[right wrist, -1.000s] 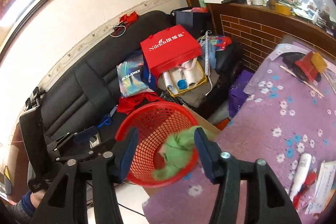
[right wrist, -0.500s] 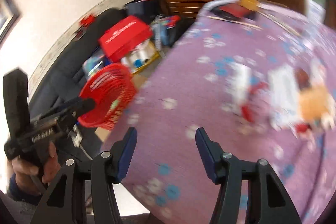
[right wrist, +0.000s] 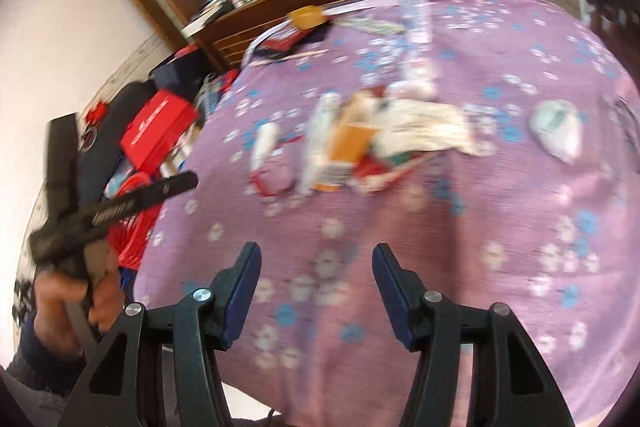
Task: Collect trash
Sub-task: 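Grasp the white plastic bottle with the left gripper while the right grasps the white cloth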
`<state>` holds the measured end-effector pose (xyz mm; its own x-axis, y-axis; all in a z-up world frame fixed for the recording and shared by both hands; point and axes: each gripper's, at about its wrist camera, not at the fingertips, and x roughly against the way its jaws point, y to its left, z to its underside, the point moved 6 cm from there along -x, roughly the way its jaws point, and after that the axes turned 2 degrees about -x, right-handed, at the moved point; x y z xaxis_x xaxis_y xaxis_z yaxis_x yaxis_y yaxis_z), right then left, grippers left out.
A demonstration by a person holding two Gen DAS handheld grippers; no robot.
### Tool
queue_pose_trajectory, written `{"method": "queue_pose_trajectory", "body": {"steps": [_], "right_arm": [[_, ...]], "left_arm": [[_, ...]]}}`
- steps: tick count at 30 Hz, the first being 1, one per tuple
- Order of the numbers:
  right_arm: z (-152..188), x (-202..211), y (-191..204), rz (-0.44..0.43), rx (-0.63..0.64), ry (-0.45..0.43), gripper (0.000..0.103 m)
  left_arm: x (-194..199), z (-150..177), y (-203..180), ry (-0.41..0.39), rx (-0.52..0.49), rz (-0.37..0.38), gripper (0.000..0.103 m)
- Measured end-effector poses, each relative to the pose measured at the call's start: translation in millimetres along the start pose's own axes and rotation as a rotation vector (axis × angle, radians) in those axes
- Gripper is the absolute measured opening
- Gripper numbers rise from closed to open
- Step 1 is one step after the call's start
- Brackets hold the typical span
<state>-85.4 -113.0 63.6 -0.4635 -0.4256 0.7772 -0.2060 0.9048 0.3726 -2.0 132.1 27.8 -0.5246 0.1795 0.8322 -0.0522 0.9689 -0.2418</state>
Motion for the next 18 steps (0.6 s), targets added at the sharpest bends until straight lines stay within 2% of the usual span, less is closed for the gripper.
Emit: {"method": "queue_pose_trajectory", "body": {"steps": [4,5,8,10,14,18], "right_arm": [[2,23,-45,0.053,-0.068,-0.032,0.062],[3,30,-59,0.071,-0.088,-0.042,0.062],[4,45,-88,0.102,-0.138,-0.061,0.062],[1,55,-106,0.123,-0.159,-0.077,0.062],[-19,66,-147,0.176,-0.192,-0.109,0.062],[-49,57,-176,0.192,-0.221,-0.121,0.062]], "left_arm": [[-43,-20,-1,0.065,0.049,-0.008,0.044],[-57,-23,-3,0.089,0.049,0.001,0.044],[-79,-28,-7,0.113,0.038,-0.041,0.044],[-89,-29,-11,0.124,0.021,-0.058,0.039],[-94,-31,-18,0.091,-0.016,-0.116,0.029],[-84,-20,-13,0.076,0.019,-0.093,0.029]]}}
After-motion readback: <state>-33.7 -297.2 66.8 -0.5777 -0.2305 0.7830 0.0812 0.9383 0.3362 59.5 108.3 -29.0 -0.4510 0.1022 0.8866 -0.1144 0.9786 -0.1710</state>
